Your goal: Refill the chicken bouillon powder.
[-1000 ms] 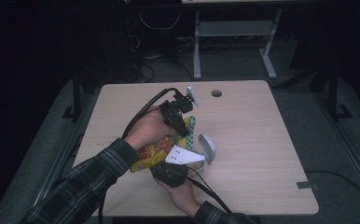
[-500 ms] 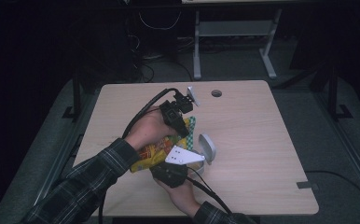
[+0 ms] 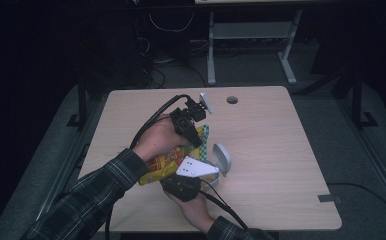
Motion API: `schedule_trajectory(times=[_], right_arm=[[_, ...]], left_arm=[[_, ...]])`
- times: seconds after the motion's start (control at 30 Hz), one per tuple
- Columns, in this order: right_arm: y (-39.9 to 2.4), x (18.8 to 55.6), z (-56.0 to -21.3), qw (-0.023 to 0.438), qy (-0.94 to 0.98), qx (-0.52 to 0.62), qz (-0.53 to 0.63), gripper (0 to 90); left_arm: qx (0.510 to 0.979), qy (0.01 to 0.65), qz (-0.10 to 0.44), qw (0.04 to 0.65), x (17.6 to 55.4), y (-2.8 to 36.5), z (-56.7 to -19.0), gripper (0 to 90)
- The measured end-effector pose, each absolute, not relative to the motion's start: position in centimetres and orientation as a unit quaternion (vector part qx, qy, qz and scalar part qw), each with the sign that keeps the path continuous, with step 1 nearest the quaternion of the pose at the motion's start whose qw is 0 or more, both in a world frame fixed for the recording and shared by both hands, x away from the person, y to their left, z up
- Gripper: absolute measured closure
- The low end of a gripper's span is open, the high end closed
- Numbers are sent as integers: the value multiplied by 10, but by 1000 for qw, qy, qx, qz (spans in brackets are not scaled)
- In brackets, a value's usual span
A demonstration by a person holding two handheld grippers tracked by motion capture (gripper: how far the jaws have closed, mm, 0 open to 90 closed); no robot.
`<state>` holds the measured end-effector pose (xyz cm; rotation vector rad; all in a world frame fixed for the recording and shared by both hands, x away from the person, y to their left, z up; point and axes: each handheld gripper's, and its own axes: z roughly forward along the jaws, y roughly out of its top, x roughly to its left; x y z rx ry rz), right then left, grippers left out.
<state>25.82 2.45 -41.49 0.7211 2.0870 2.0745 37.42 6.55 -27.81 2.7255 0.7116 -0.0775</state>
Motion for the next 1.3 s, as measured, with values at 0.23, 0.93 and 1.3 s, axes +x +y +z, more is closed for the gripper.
schedule_trajectory(times=[0.23, 0.93, 1.3], right_arm=[[24, 257, -413, 55, 687, 234, 686, 898], [22, 260, -411, 51, 677, 243, 693, 898], [22, 260, -411, 51, 677, 242, 693, 898]], left_arm=[[954, 253, -29, 158, 375, 66, -277, 898], [958, 244, -20, 148, 377, 58, -274, 898], [958, 243, -20, 148, 377, 58, -274, 898]])
